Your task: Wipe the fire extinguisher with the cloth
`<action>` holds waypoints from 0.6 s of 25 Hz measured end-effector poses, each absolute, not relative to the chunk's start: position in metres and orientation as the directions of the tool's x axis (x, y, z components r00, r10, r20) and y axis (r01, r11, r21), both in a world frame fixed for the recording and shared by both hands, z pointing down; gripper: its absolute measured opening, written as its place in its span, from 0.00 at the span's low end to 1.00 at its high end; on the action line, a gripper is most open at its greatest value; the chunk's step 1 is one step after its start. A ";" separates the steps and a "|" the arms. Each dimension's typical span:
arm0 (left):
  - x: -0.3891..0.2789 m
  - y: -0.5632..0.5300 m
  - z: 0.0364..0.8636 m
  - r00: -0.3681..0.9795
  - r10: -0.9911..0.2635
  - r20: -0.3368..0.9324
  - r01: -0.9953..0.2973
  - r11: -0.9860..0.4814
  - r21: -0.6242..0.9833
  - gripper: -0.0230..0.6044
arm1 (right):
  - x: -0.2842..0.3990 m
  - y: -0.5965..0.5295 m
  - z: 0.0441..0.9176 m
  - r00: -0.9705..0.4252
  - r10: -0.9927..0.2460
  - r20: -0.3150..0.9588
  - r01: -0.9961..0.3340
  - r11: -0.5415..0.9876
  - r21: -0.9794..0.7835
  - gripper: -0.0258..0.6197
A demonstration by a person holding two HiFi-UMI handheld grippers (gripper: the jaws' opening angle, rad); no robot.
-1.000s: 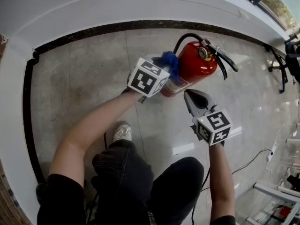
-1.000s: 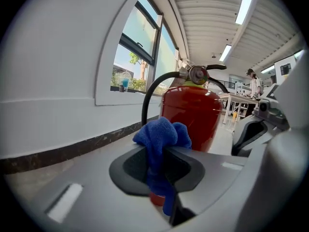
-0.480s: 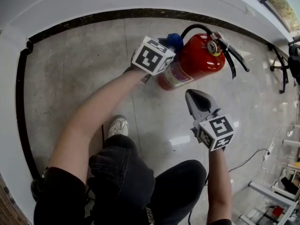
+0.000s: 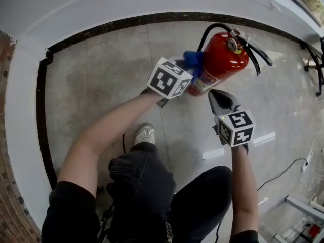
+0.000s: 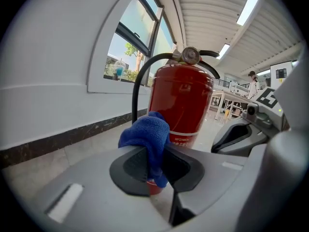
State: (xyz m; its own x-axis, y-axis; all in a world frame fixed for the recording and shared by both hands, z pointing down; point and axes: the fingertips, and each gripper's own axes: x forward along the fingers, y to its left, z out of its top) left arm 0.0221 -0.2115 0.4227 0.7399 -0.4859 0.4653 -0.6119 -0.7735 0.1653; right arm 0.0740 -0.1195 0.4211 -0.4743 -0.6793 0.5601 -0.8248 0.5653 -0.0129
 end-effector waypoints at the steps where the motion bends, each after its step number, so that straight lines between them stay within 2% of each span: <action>1: 0.023 -0.204 0.423 0.742 -0.472 0.476 -0.605 -0.778 0.169 0.11 | 0.071 -0.119 0.423 -0.475 -0.678 0.561 -0.824 0.567 -0.012 0.06; 4: 0.030 -0.179 0.424 0.755 -0.417 0.506 -0.566 -0.804 0.182 0.11 | 0.065 -0.114 0.427 -0.483 -0.669 0.565 -0.807 0.590 0.009 0.11; 8: 0.057 -0.145 0.422 0.793 -0.315 0.521 -0.475 -0.856 0.205 0.11 | 0.062 -0.110 0.434 -0.489 -0.646 0.587 -0.790 0.612 0.016 0.23; 11: 0.088 -0.127 0.416 0.820 -0.244 0.518 -0.388 -0.902 0.189 0.11 | 0.074 -0.113 0.439 -0.457 -0.668 0.588 -0.813 0.582 0.030 0.24; 15: 0.116 -0.126 0.417 0.826 -0.212 0.523 -0.354 -0.916 0.187 0.11 | 0.100 -0.122 0.445 -0.411 -0.706 0.577 -0.853 0.520 0.029 0.24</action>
